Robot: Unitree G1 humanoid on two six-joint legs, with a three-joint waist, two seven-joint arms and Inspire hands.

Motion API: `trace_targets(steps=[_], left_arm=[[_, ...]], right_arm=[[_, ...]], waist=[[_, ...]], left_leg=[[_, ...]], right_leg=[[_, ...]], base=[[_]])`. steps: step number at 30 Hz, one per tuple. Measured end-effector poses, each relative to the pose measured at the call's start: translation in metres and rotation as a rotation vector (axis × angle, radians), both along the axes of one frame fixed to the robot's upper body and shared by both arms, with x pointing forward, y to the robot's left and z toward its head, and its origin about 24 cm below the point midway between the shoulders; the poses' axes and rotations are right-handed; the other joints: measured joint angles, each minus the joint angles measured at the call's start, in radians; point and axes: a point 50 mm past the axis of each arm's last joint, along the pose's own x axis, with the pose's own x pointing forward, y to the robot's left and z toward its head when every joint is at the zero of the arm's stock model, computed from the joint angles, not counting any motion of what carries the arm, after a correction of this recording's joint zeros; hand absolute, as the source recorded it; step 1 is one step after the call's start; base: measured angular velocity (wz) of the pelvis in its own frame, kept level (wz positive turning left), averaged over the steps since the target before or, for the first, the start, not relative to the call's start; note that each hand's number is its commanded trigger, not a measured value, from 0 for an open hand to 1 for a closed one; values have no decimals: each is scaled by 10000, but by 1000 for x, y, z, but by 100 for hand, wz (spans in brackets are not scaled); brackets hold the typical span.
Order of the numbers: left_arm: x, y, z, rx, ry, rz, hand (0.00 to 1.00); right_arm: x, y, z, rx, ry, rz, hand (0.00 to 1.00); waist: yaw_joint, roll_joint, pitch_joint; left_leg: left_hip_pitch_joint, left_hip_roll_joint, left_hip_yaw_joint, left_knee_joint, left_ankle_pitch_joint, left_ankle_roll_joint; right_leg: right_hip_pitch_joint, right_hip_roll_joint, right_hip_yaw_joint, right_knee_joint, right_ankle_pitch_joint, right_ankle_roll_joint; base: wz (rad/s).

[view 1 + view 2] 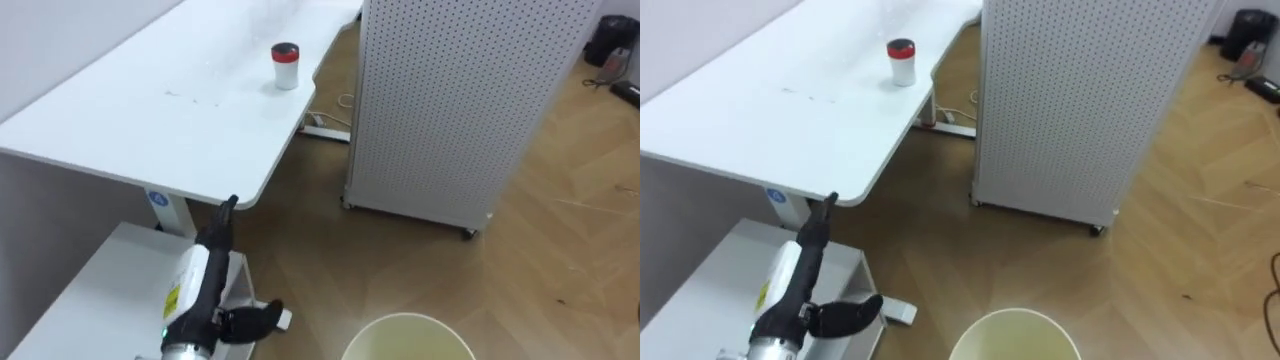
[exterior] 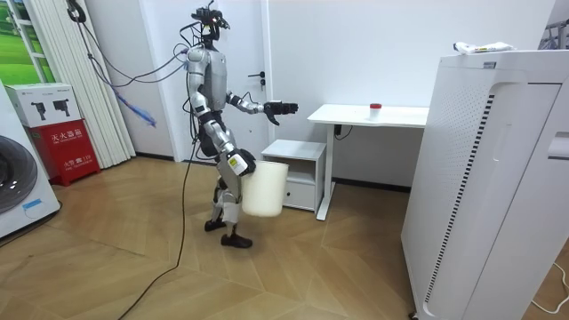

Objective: Pick garbage

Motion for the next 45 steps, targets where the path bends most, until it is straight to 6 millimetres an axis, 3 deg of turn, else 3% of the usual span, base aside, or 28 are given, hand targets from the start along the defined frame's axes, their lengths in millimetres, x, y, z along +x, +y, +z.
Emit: trace_targets(steps=[7,10,11,12,13,15,16,18,19,21,22,24,25,26,27,29,30,31,33,34,36,37,39,41,42,43,44,45], left_arm=[[4,7,17,-654,-926,768,0],[3,13,16,-796,-981,1191,0],[2,14,15,-1017,-893,1311,0],[1,16,14,-1219,-884,1441,0],[1,16,15,-1302,-902,1532,0],[0,22,15,-1515,-960,1862,0],[-1,23,14,-1631,-980,1968,0],[-2,24,15,-1956,-1148,2069,0],[-2,24,15,-2029,-1152,2123,0],[-3,27,15,-2261,-1266,2472,0],[-4,29,15,-2285,-1274,2550,0],[-5,33,15,-2381,-1330,2830,0],[-5,35,15,-2395,-1353,2914,0],[-6,38,16,-2350,-1386,3035,0],[-6,41,16,-2243,-1446,3141,0],[-7,45,18,-2181,-1565,3315,0],[-6,47,21,-2181,-1712,3372,0],[-6,48,22,-2178,-1798,3407,0],[-6,52,26,-2147,-2043,3532,0],[-6,52,28,-2152,-2094,3515,0],[-5,51,29,-2137,-2194,3513,0],[-5,51,30,-2135,-2223,3523,0],[-2,52,33,-2153,-2423,3670,0],[-2,55,34,-2107,-2528,3803,0],[-2,57,34,-2061,-2550,3841,0],[-2,57,35,-2034,-2557,3848,0],[-2,58,35,-2034,-2581,3900,0],[-3,59,35,-2021,-2602,3939,0]], right_arm=[[5,2,3,-105,-203,312,100],[3,2,3,-197,-141,449,100],[-1,1,1,-215,-30,436,100],[-4,0,0,-248,84,457,100],[-6,0,0,-256,130,493,100],[-13,0,-3,-370,408,671,100],[-15,-1,-4,-375,470,640,100],[-17,-7,-3,-572,633,433,100],[-17,-8,-3,-624,648,412,100],[-17,-10,-3,-729,676,271,100],[-17,-10,-3,-729,679,264,100],[-20,-11,-3,-780,770,222,100],[-20,-11,-3,-784,784,221,100],[-22,-12,-4,-786,823,208,100],[-24,-12,-4,-795,906,206,100],[-27,-12,-5,-785,1021,210,100],[-26,-12,-5,-788,1013,207,100],[-25,-12,-5,-775,989,220,100],[-20,-11,-1,-772,730,245,100],[-19,-12,-1,-769,680,245,100],[-15,-14,3,-833,501,287,100],[-14,-14,3,-834,474,312,100],[-9,-11,6,-790,214,418,100],[-5,-10,8,-808,63,507,100],[-3,-10,9,-811,0,538,100],[-3,-10,9,-813,-16,559,100],[-1,-9,10,-770,-115,621,100],[2,-8,12,-741,-274,675,100]], waist=[[4,-13,-9],[105,-96,39],[232,-77,33],[358,-24,35],[379,21,44],[471,57,55],[471,15,61],[521,-99,96],[561,-115,106],[869,-162,77],[955,-161,62],[1077,-99,-24],[1109,-67,-49],[1249,1,-94],[1335,41,-111],[1307,-43,-144],[1336,-84,-182],[1351,-186,-146],[1364,-465,-71],[1360,-515,-63],[1405,-509,-101],[1408,-502,-101],[1589,-459,-82],[1586,-431,-48],[1592,-347,5],[1629,-288,11],[1657,-139,-3],[1655,-20,21]], left_leg=[[318,82,199,153,-30,-55],[223,326,332,1255,-79,-141],[-46,531,158,2342,-51,-177],[-410,775,-326,3534,95,-358],[-643,894,-620,4072,238,-410],[-1501,1041,-1672,5794,1372,-348],[-1636,1002,-1856,6002,1423,-356],[-2605,449,-2560,5470,988,-166],[-2857,315,-2699,5117,974,-144],[-3593,-196,-2797,2898,1208,-385],[-3730,-238,-2861,2247,1318,-483],[-4097,-567,-3287,98,2099,-490],[-4120,-583,-3338,-349,2218,-473],[-4087,-599,-3702,-945,2437,-465],[-4011,-624,-4060,-1024,2926,-486],[-3900,-835,-4103,-776,3685,-327],[-3805,-957,-3870,-598,3875,-115],[-3753,-1007,-3678,-496,3889,-71],[-3765,-1333,-3202,354,3366,491],[-3778,-1448,-3185,633,3078,534],[-3788,-1672,-2989,1601,2087,837],[-3753,-1702,-2918,1776,1875,904],[-3516,-1802,-2661,2253,1123,1077],[-3217,-1946,-2666,2401,700,1197],[-3005,-1942,-2695,2395,474,1237],[-2915,-1934,-2765,2356,385,1248],[-2839,-1906,-2941,2279,277,1251],[-2757,-1840,-3008,2103,259,1251]], right_leg=[[153,40,-253,232,-132,-153],[117,20,-279,561,-470,-335],[167,127,-64,767,-744,-367],[195,279,171,993,-903,-445],[217,370,308,1069,-964,-489],[581,638,610,1070,-1061,-684],[635,698,761,1047,-1100,-679],[660,692,976,1058,-1196,-752],[671,682,1048,1052,-1212,-753],[705,693,1357,1034,-1307,-762],[746,694,1420,1035,-1352,-761],[892,706,1466,1085,-1614,-734],[973,707,1466,1121,-1726,-711],[1144,696,1484,1238,-1992,-614],[1377,653,1494,1373,-2306,-489],[1680,441,1530,1454,-2743,-233],[1818,284,1717,1486,-2991,-50],[1907,162,1799,1486,-3097,41],[2348,-395,1826,1371,-3367,286],[2481,-530,1778,1319,-3432,377],[2631,-955,1462,1924,-3507,588],[2606,-1108,1394,2208,-3468,661],[2226,-1632,1047,3900,-2991,1099],[1991,-1955,807,4853,-2395,1110],[1807,-1995,838,5381,-1805,1120],[1675,-2011,817,5618,-1560,1121],[1319,-2048,726,5923,-1562,1148],[814,-2084,533,6020,-1872,1124]], base=[[-12],[-39],[-60],[-63],[-57],[-37],[-19],[-21],[-33],[-43],[-44],[-32],[-35],[-42],[-39],[-16],[-12],[-18],[-11],[-4],[-8],[-10],[-13],[-2],[0],[0],[6],[9]])
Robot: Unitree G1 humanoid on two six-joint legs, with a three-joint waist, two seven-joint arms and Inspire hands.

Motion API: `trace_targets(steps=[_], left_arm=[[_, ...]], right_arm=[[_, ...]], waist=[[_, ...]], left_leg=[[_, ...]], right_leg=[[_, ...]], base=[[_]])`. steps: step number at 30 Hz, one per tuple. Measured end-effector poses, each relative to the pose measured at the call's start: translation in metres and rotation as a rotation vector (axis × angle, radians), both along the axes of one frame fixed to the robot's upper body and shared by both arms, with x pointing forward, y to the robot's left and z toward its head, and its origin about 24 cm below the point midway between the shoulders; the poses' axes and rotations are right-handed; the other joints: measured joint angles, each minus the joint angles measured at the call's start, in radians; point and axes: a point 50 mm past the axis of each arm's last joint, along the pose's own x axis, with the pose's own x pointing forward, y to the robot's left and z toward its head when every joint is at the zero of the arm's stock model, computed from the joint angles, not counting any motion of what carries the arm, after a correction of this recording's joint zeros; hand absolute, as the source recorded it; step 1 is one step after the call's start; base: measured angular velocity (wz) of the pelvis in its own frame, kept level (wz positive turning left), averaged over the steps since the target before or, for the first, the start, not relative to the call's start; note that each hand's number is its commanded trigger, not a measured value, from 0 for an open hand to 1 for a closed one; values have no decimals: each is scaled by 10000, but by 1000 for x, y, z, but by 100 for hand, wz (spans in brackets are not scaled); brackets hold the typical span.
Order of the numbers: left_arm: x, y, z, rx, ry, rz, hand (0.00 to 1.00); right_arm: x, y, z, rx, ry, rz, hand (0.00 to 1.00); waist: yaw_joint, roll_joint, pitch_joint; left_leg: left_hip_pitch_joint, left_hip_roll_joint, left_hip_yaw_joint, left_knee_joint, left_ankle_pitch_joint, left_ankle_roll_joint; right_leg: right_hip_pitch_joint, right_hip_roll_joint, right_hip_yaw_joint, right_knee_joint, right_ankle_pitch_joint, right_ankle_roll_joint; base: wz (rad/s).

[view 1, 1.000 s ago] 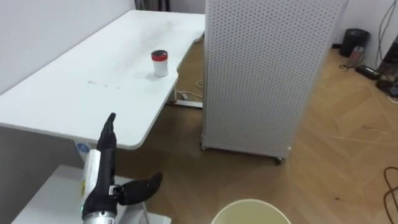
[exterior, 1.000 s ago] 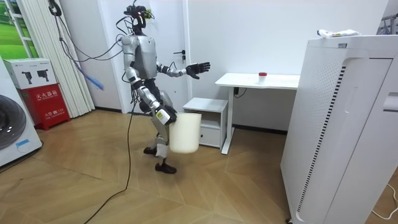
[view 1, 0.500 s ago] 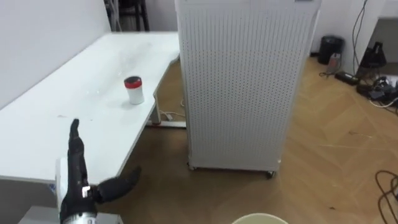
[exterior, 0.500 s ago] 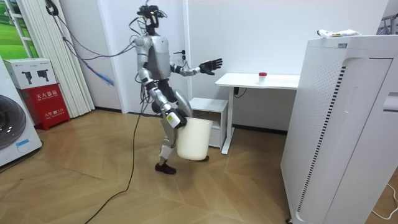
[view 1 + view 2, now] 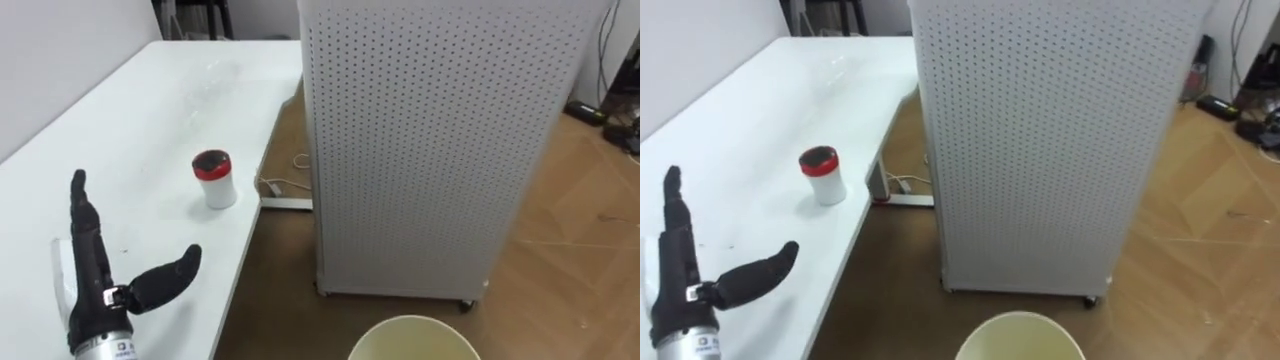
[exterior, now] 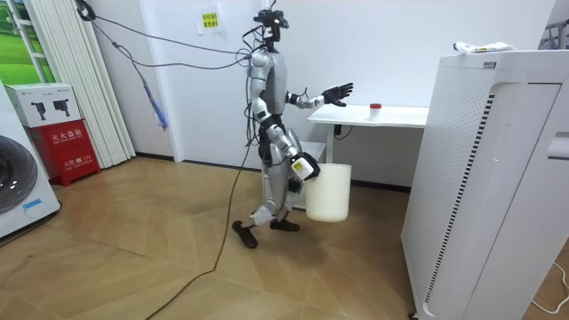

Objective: Pick garbage

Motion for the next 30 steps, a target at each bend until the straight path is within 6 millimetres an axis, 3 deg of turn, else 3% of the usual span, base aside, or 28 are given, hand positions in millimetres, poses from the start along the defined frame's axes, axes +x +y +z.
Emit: trace_targets(steps=[2,4,5,6,7,9,12,15,23,25,26,27,28,30], left_arm=[[0,0,0,12,-10,28,0],[-1,2,1,28,-85,146,0],[-1,4,1,26,-121,271,0],[-1,5,1,22,-132,315,0],[-1,5,1,17,-119,328,0],[-3,5,0,86,-34,323,0],[-7,5,-4,191,221,334,0],[-11,6,-9,216,570,336,0],[-11,6,-11,224,736,240,0],[-10,3,-11,219,759,71,0],[-6,-6,-11,202,736,-310,0],[-1,-18,-10,189,668,-808,0],[-2,-21,-12,156,750,-890,0],[-5,-20,-19,184,1078,-830,0]], right_arm=[[1,0,0,-68,-13,113,100],[-2,4,-1,-143,98,338,100],[-3,6,-3,-249,179,531,100],[-5,6,-3,-339,250,629,100],[-5,6,-4,-388,283,681,100],[-8,6,-5,-450,394,721,100],[-7,7,-5,-305,360,930,100],[-6,8,-4,-157,281,1109,100],[-2,10,-3,-159,244,1792,100],[-3,14,-5,-34,279,1787,100],[-6,11,-5,-56,334,1652,100],[-7,5,-6,-119,430,1379,100],[-8,5,-7,-109,549,1343,100],[-3,10,-7,-185,607,1578,100]], waist=[[26,182,4],[-26,178,-12],[-77,113,2],[-128,67,-13],[-144,84,-9],[-58,120,-39],[-85,70,-39],[-102,11,-40],[-419,-128,-53],[-567,-562,213],[-705,-512,109],[-736,-422,54],[-587,-470,29],[-301,-424,46]], left_leg=[[211,184,-142,-311,10,-46],[474,313,-307,-720,92,-186],[679,321,-468,-908,111,-249],[836,313,-598,-979,59,-357],[914,325,-722,-973,18,-431],[1251,521,-939,-1241,112,-690],[1762,699,-1046,-1889,275,-954],[2152,817,-1068,-2429,327,-1040],[2549,805,-1041,-2452,331,-1052],[1685,640,-762,-851,321,-1350],[895,707,-782,-1361,377,-1500],[219,1021,-354,-1567,1024,-1036],[275,999,-37,-1598,1089,-953],[535,991,231,-1771,1108,-918]], right_leg=[[-692,139,-182,-540,-373,-59],[-1024,429,-78,-2071,-397,-65],[-1043,602,144,-3467,-257,-93],[-983,769,269,-4713,363,-75],[-953,865,357,-4852,939,-18],[-430,1212,280,-5396,1014,-164],[107,1422,246,-6043,1076,-266],[292,1633,236,-6213,1068,-281],[1242,1639,188,-7271,1122,-306],[1731,1354,1225,-7778,1213,-228],[1743,1282,1780,-7840,1237,-178],[1539,1284,1732,-7684,1085,23],[1406,1210,1653,-7654,1067,90],[1451,1185,882,-7798,1276,109]], base=[[10],[23],[34],[38],[37],[9],[0],[-8],[2],[48],[90],[72],[20],[-38]])
